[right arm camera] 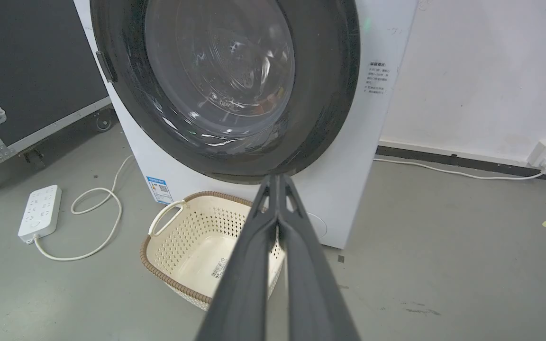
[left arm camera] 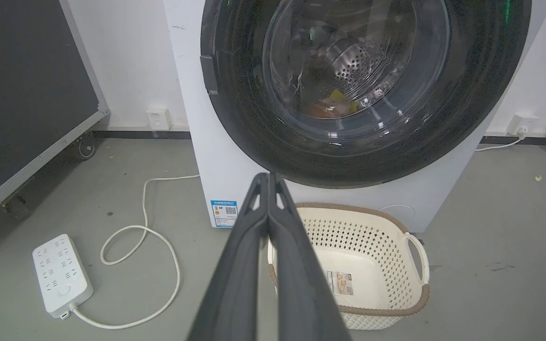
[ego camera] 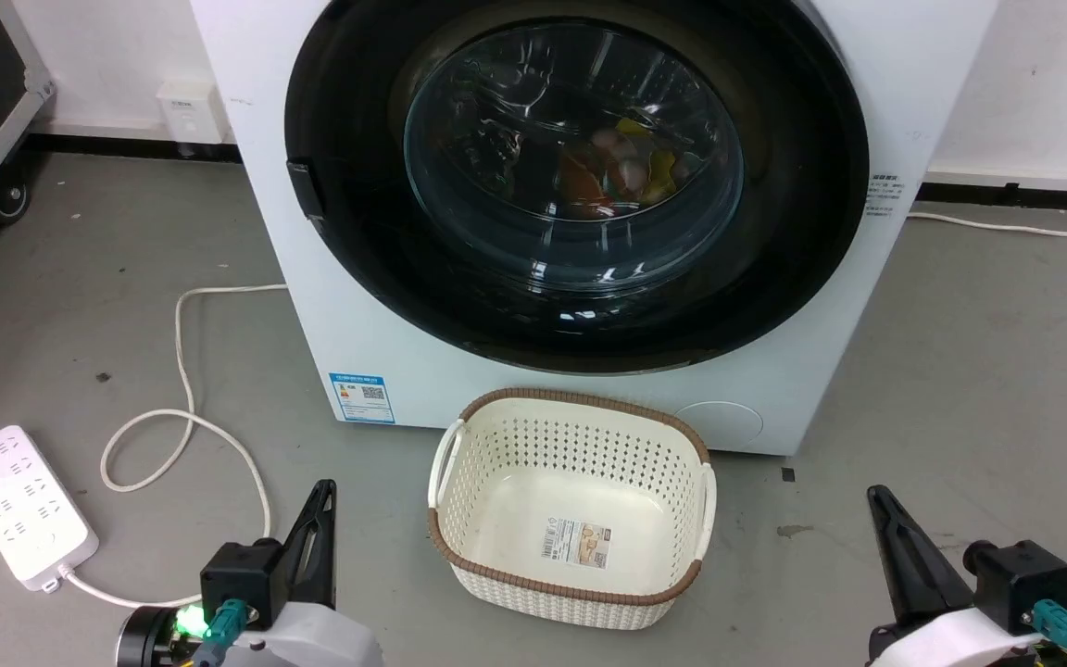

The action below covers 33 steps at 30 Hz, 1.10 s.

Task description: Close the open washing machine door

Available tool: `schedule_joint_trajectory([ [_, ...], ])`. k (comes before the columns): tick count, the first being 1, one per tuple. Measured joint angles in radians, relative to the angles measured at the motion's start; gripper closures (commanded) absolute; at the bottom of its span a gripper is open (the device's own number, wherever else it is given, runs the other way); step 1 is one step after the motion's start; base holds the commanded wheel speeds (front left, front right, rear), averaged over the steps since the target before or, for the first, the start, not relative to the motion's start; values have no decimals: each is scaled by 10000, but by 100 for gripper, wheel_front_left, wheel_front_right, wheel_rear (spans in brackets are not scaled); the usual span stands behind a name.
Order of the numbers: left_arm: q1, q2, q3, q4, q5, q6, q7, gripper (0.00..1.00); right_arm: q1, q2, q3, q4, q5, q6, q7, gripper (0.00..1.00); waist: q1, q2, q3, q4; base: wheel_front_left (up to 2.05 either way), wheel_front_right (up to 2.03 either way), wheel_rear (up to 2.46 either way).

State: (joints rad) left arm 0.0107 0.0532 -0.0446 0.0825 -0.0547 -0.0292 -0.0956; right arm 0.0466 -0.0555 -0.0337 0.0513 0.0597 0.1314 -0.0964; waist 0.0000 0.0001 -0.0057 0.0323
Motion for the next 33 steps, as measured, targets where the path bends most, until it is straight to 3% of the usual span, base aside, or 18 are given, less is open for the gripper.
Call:
schedule_joint_trajectory([
  [33,-19,-12,303,-577,334,186,690,100,-213,2,232,-318,-428,0,704,100,0,0,43,-240,0,0,0],
])
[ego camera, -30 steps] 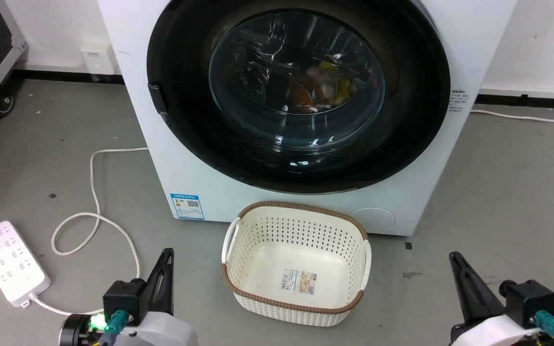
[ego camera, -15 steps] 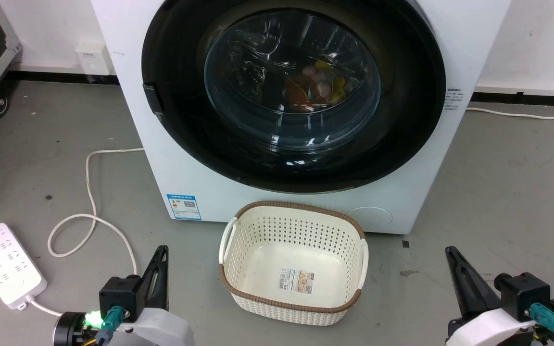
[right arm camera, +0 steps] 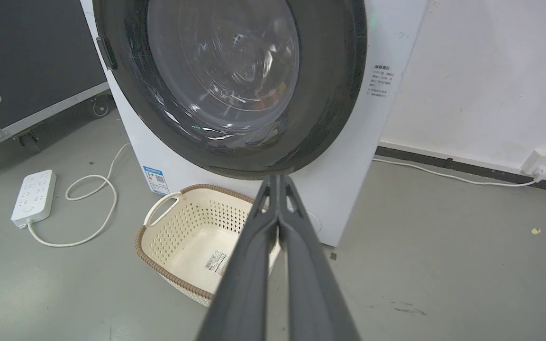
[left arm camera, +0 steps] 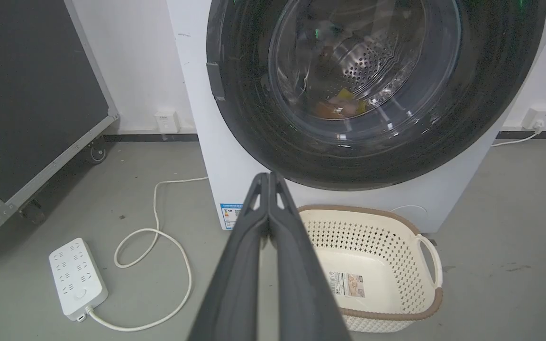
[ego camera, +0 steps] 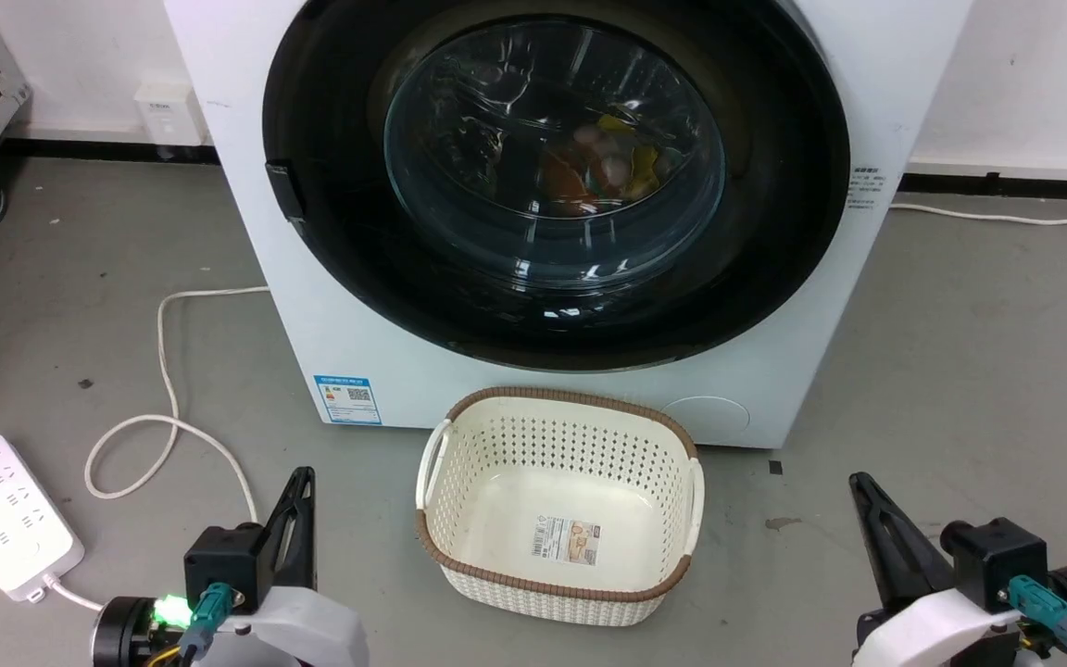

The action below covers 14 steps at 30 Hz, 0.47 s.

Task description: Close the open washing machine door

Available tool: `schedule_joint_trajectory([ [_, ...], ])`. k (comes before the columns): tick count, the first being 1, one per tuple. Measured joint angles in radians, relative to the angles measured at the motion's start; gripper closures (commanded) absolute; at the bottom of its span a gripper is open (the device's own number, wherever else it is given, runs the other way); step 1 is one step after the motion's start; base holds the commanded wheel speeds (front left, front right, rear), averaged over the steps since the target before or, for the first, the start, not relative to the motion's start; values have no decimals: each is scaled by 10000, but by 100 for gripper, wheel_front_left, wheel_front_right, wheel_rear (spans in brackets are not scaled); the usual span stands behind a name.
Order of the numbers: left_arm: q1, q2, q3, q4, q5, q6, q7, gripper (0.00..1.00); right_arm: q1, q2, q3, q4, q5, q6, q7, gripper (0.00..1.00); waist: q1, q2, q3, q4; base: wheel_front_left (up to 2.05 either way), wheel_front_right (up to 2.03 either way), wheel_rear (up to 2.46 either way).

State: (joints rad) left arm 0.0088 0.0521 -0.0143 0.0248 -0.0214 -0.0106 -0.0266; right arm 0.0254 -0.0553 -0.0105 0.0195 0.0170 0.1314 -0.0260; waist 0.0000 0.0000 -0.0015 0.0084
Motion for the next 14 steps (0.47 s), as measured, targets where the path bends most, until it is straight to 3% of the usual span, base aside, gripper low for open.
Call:
schedule_joint_trajectory([
  [14,-10,-12,113,-205,127,81,263,100,-115,2,96,-128,-92,0,249,100,0,0,15,-85,0,0,0],
])
